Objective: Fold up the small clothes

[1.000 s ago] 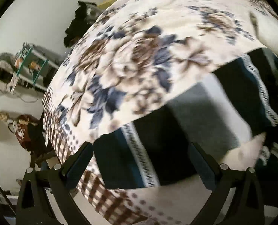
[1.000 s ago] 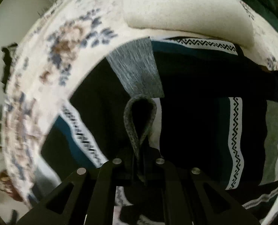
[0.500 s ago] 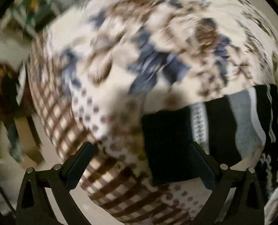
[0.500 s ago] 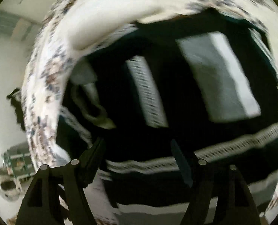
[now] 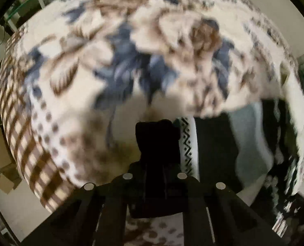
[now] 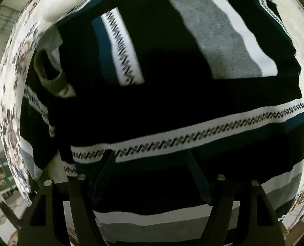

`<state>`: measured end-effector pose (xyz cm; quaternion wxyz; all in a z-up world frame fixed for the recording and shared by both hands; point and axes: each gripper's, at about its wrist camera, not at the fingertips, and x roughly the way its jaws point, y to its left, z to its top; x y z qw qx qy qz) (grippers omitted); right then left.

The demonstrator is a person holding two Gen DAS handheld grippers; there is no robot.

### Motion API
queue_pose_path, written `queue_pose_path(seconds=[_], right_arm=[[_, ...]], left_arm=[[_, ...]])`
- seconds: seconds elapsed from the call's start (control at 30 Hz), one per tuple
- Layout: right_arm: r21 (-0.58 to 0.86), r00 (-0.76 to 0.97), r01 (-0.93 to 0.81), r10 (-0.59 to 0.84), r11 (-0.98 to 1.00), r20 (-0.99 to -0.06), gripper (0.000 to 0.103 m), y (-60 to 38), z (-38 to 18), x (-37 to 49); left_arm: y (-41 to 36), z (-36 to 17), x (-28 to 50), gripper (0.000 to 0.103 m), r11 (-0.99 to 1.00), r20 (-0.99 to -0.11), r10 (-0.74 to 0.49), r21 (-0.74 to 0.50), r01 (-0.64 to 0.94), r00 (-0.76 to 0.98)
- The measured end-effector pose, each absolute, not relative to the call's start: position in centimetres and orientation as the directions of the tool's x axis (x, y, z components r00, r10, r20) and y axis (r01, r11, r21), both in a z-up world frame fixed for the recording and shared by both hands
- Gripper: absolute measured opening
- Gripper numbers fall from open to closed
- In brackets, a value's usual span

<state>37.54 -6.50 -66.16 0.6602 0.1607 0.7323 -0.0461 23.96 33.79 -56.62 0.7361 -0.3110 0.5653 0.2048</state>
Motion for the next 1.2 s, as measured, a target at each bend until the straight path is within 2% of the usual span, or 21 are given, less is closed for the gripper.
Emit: queue_pose_path(seconds=[0.1, 0.23, 0.27, 0.37, 0.4, 0.5, 0.6, 0.67, 0.7, 0.77, 0.83, 0.97, 1.03, 1.1, 1.2], right_arm=[[0.117, -0.075, 0.275, 0.142, 0.954, -0.987, 0.075, -6.2, -65.5, 37.5], [-0.052, -0.035, 0.199, -0.046, 0.979, -0.998, 0.075, -5.7, -64.4, 38.8], [-0.081, -0.018, 0.193, -0.079, 0.978, -0.997, 0.079, -5.7, -64.2, 39.2], [-0.104, 0.034, 0.225, -0.115, 0.969, -0.993, 0.081, -6.4, -63.5, 40.9], [-0.077, 0.044, 0.245, -0.091, 0.966, -0.995, 0.081, -6.5, -63.4, 41.6], [0.133, 0.067, 0.331, 0.118, 0.934, -0.991, 0.081, -5.7, -64.6, 44.2], [0.245, 0.045, 0.347, 0.245, 0.905, -0.969, 0.081, -4.3, -66.3, 46.1], [0.230, -0.031, 0.281, 0.248, 0.932, -0.968, 0.083, -1.9, -67.9, 46.9], [0.192, -0.036, 0.243, 0.207, 0.951, -0.978, 0.083, -1.5, -67.9, 47.1], [0.239, 0.003, 0.235, 0.245, 0.942, -0.970, 0.082, -2.8, -66.8, 47.0], [0.274, 0.047, 0.251, 0.271, 0.928, -0.961, 0.082, -5.6, -64.9, 46.1], [0.147, 0.093, 0.294, 0.124, 0.944, -0.988, 0.083, -12.4, -61.4, 43.3], [0.080, 0.092, 0.320, 0.053, 0.944, -0.994, 0.083, -16.6, -60.0, 42.2], [0.027, 0.084, 0.345, -0.002, 0.938, -0.996, 0.088, -19.5, -59.5, 40.2], [0.017, 0.083, 0.404, -0.018, 0.914, -0.996, 0.088, -24.9, -59.2, 38.2]], left_arm=[[37.2, -54.3, 24.5, 0.008, 0.682, -0.937, -0.022, -0.270, -0.680, 0.349], [41.8, -51.7, 26.5, 0.007, 0.644, -0.906, 0.003, -0.322, -0.694, 0.423], [42.9, -50.9, 27.0, 0.007, 0.646, -0.899, 0.008, -0.330, -0.688, 0.439], [43.5, -48.7, 29.5, 0.007, 0.687, -0.886, 0.028, -0.319, -0.652, 0.463], [43.5, -47.9, 30.4, 0.007, 0.703, -0.881, 0.033, -0.315, -0.638, 0.471], [43.5, -46.4, 32.3, 0.007, 0.739, -0.877, 0.048, -0.291, -0.608, 0.479], [43.4, -45.5, 32.9, 0.007, 0.755, -0.876, 0.053, -0.278, -0.594, 0.479], [43.0, -45.0, 33.0, 0.007, 0.762, -0.877, 0.056, -0.271, -0.588, 0.477], [42.8, -44.6, 33.1, 0.007, 0.766, -0.878, 0.053, -0.270, -0.584, 0.476], [41.9, -43.6, 33.6, 0.007, 0.789, -0.880, 0.069, -0.241, -0.566, 0.470], [40.2, -42.0, 34.5, 0.007, 0.822, -0.882, 0.090, -0.197, -0.534, 0.463], [34.9, -39.1, 36.8, 0.007, 0.888, -0.880, 0.125, -0.106, -0.447, 0.458], [30.4, -38.2, 38.4, 0.007, 0.919, -0.884, 0.103, -0.091, -0.384, 0.457], [25.2, -37.9, 40.1, 0.007, 0.946, -0.893, 0.066, -0.086, -0.311, 0.446], [14.8, -38.4, 42.8, 0.007, 0.975, -0.901, -0.035, -0.125, -0.183, 0.433]])
